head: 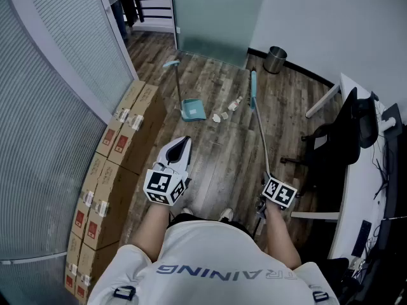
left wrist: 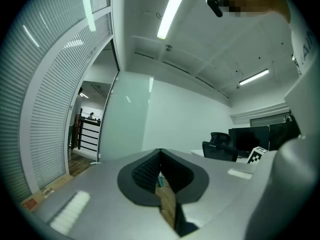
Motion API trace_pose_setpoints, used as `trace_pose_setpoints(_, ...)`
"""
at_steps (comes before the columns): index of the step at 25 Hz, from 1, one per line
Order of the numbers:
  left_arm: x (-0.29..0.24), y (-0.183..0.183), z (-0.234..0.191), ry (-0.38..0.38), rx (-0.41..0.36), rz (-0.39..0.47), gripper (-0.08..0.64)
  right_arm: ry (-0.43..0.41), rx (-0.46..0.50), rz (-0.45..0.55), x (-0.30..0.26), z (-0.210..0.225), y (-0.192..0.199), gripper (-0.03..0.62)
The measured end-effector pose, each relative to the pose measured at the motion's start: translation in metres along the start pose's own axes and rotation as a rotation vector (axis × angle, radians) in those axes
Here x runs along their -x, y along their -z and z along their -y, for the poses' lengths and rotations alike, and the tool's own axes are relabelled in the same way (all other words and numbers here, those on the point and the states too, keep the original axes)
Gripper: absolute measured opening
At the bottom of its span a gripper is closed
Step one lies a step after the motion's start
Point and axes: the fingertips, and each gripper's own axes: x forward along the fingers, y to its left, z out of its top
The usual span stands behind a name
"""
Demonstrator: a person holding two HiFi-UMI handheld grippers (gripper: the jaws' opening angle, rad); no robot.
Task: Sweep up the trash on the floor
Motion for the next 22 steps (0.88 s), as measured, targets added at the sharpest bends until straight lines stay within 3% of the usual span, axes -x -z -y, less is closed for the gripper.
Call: trace_pose_setpoints(22,0.010,-0.001,-0.037,0.010,0.023,-0.006,0.002,0.008,-0.005,-0.003,-0.007,-0.032,0.006,0.103)
